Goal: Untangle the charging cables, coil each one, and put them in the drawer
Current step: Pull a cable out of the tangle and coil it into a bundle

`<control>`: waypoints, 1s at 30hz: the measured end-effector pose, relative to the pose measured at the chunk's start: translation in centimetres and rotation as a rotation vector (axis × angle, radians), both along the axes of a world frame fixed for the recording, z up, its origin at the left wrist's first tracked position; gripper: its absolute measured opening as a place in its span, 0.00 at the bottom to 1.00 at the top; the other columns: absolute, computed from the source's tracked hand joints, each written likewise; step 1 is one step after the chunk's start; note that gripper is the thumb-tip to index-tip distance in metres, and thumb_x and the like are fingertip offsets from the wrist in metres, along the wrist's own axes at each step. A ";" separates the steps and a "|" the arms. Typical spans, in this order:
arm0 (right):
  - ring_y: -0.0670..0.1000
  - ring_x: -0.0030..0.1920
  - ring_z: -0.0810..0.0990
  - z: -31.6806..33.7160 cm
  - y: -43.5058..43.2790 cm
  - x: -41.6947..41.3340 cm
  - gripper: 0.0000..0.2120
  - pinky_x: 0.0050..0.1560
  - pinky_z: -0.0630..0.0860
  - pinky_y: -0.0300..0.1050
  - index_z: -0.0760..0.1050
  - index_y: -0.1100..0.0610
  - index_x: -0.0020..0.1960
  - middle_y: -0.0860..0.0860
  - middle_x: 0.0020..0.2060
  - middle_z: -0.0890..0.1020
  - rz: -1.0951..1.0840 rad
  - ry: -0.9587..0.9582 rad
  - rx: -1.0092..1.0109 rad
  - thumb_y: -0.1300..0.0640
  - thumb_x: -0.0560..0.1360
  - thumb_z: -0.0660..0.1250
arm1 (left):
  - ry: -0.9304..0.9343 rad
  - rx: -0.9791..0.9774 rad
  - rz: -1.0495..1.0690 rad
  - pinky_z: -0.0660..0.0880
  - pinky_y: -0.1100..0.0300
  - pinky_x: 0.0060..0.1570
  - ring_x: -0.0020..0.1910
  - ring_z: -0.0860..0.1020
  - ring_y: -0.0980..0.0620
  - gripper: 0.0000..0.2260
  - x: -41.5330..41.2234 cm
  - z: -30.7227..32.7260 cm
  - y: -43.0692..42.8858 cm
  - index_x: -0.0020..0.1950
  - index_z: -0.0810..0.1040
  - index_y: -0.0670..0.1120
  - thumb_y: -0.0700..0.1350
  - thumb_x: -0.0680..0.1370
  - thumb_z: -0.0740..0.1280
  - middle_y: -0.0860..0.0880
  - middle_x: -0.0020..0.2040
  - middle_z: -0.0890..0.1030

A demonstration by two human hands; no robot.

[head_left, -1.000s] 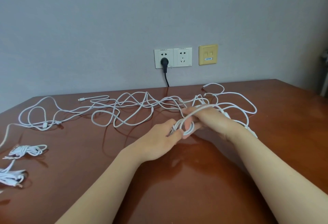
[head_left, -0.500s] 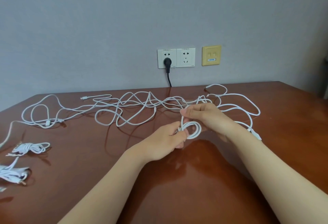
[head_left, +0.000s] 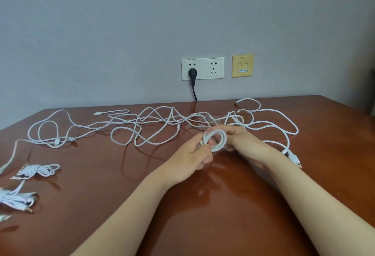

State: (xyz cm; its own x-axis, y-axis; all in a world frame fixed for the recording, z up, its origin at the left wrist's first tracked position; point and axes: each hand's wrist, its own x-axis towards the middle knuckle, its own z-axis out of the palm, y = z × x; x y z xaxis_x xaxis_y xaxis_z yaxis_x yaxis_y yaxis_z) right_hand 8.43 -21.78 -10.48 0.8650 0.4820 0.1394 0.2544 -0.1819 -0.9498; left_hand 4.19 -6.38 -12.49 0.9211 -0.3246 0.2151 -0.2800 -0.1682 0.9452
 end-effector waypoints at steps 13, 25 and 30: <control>0.56 0.51 0.77 0.4 2.8 -2.6 0.11 0.44 0.67 0.45 0.75 0.56 0.55 0.55 0.48 0.81 -0.071 -0.717 -0.894 0.55 0.80 0.56 | 0.006 -0.060 0.255 0.63 0.68 0.27 0.29 0.65 0.57 0.06 0.8 0.1 1.2 0.57 0.64 0.47 0.39 0.81 0.55 0.49 0.33 0.69; 0.54 0.39 0.67 3.1 2.3 -4.6 0.13 0.38 0.59 0.43 0.65 0.53 0.33 0.48 0.29 0.66 -0.067 -0.935 -0.965 0.54 0.76 0.56 | -0.059 0.235 0.201 0.74 0.57 0.56 0.47 0.78 0.54 0.03 1.3 -0.6 2.5 0.54 0.66 0.59 0.53 0.81 0.55 0.49 0.48 0.78; 0.40 0.32 0.72 3.3 2.2 -4.1 0.10 0.33 0.64 0.31 0.82 0.48 0.47 0.44 0.28 0.72 -0.022 -0.753 -0.629 0.59 0.74 0.64 | -0.104 0.360 0.184 0.72 0.52 0.61 0.57 0.75 0.54 0.05 1.0 -0.4 2.7 0.58 0.63 0.55 0.49 0.82 0.55 0.55 0.54 0.74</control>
